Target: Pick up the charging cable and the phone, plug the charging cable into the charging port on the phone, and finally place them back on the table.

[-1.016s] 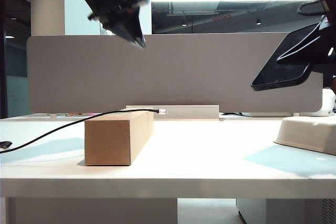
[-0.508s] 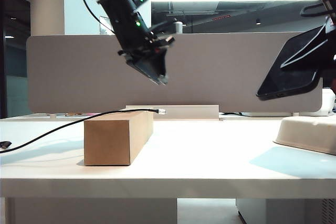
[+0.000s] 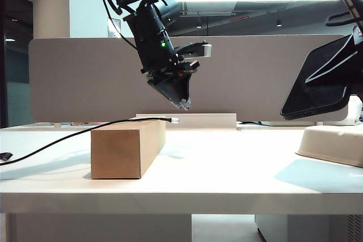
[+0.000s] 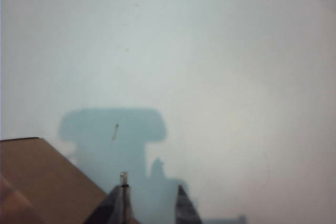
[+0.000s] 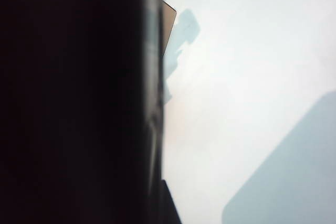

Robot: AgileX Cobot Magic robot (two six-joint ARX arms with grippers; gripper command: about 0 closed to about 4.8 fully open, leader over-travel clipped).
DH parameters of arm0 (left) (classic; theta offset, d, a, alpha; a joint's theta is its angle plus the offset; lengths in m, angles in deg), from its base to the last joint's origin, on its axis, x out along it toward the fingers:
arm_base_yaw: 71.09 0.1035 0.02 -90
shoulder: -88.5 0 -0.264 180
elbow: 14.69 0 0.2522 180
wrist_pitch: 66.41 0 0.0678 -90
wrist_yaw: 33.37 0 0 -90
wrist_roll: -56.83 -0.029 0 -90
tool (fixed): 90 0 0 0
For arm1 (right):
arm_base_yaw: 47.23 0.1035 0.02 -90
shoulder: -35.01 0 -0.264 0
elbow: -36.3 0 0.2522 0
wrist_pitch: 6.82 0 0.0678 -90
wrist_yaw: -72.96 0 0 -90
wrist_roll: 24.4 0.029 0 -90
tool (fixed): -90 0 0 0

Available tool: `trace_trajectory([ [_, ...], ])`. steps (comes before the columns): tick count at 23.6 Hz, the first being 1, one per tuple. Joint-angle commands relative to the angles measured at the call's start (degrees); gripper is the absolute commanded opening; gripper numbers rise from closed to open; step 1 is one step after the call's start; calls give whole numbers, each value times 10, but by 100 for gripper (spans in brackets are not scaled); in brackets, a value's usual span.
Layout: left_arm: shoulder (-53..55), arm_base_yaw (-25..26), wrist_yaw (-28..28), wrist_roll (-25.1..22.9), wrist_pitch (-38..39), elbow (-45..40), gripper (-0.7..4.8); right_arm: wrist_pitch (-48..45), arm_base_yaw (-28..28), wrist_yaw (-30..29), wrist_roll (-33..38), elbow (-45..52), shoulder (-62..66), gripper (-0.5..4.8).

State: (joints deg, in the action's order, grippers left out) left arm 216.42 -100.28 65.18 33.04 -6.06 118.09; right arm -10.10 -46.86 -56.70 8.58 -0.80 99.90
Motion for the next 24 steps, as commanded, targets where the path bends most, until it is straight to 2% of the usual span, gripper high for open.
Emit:
trace_trajectory([
  [1,5,0,-19,-15,7,2,124,-20,0,-5,-4,-4,-5,-8],
  [4,8,0,-26,-15,12,2,124,-20,0,-6,-4,-4,-5,-8],
  [6,11,0,-49,-21,13,2,122,-20,0,-14,-3,-4,-5,-8],
  [20,23,1,-49,-28,26,2,121,23,0,-16,0,-4,-5,-8],
  [24,31,1,-70,-28,22,2,121,23,1,-16,0,-5,-5,-8],
])
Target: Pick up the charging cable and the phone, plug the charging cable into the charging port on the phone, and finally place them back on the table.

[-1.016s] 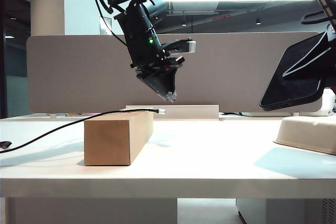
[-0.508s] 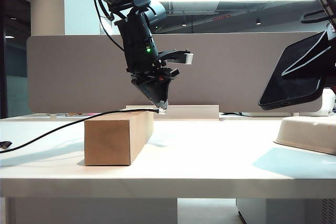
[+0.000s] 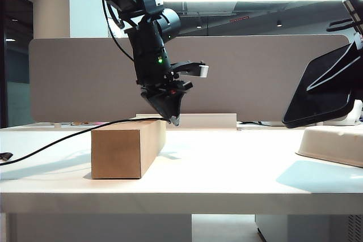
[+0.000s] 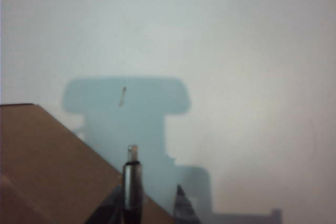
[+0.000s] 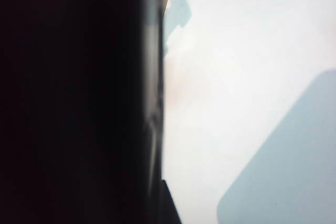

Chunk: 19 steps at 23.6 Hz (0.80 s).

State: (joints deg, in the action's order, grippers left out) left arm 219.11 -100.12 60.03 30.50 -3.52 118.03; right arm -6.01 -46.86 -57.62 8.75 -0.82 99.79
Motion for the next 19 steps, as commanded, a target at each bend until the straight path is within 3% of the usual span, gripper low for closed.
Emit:
trace_trajectory([
  [1,5,0,-24,-3,-3,2,121,-17,1,-7,-2,-4,-4,-8],
  [9,9,0,-26,-3,-10,2,114,-9,3,-5,-2,-4,-4,-8],
  [12,9,0,-26,-3,-18,2,48,-5,3,-5,-2,-4,-4,-8],
  [17,9,0,-26,-3,-32,2,41,-5,3,-4,-2,-4,-4,-8],
  [19,9,0,-26,-2,-37,2,-8,-5,3,-4,-2,-4,-4,-8],
])
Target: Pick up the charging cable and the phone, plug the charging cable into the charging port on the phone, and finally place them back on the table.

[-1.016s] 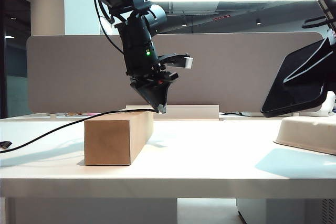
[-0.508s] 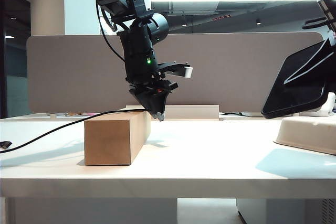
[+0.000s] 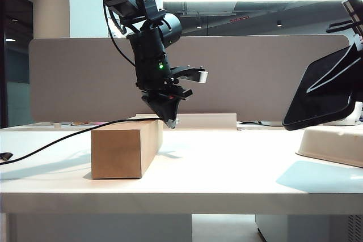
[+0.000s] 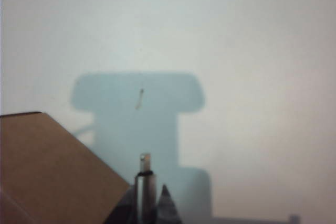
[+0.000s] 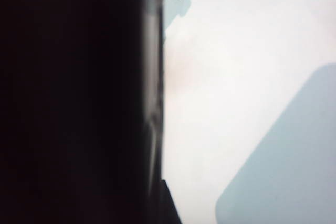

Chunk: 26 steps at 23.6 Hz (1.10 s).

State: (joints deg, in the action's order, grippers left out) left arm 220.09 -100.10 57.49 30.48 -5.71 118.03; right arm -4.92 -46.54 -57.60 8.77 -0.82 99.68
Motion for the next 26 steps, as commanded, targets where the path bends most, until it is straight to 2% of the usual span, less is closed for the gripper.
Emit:
trace_trajectory([
  [1,-1,-1,0,-2,-17,3,-6,-16,0,-5,-2,-4,-3,-8],
  [11,-21,-2,21,1,-19,3,-6,-26,0,-1,-2,-4,-3,-8],
  [15,-59,-2,93,31,-2,3,-6,-66,0,-1,-2,-8,-3,-8],
  [16,-75,-2,126,32,9,3,-6,-73,0,-1,-2,-16,-3,-8],
  [22,-125,-2,210,32,38,3,-6,-90,0,-4,-2,-56,-3,-8],
  [26,-169,-1,296,32,59,3,-6,-90,0,-18,-2,-101,-3,-8],
])
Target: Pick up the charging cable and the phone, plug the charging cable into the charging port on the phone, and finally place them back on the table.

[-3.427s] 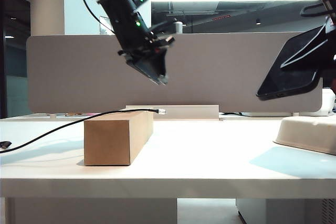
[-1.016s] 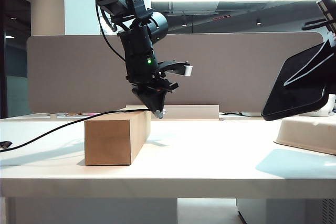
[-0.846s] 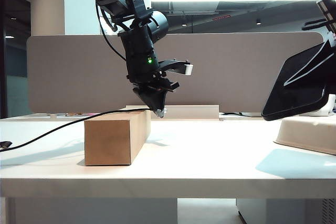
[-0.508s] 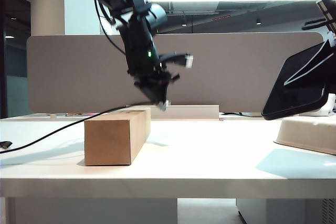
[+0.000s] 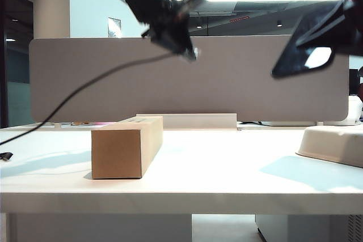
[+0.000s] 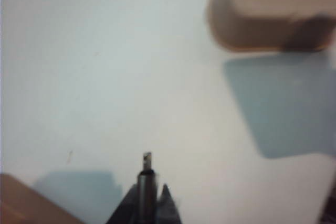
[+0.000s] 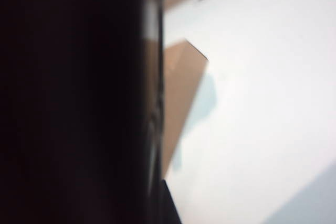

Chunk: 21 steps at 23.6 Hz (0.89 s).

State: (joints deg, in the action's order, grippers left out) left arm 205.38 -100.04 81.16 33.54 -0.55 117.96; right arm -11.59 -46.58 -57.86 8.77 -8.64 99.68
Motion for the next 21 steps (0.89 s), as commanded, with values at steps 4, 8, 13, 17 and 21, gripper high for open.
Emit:
trace_trajectory([
  [4,-49,-2,172,2,17,3,-6,-43,0,-17,30,-56,-3,-8],
  [8,-65,-2,286,2,29,3,-6,-124,0,-38,87,-70,-3,-8],
  [13,-70,-2,373,2,51,3,-6,-267,0,-45,184,-85,-4,-8],
  [17,-70,-2,462,2,54,3,-6,-343,0,-41,244,-95,-4,-8],
  [21,-70,-7,513,2,41,3,-6,-384,0,-29,295,-96,-4,-8],
])
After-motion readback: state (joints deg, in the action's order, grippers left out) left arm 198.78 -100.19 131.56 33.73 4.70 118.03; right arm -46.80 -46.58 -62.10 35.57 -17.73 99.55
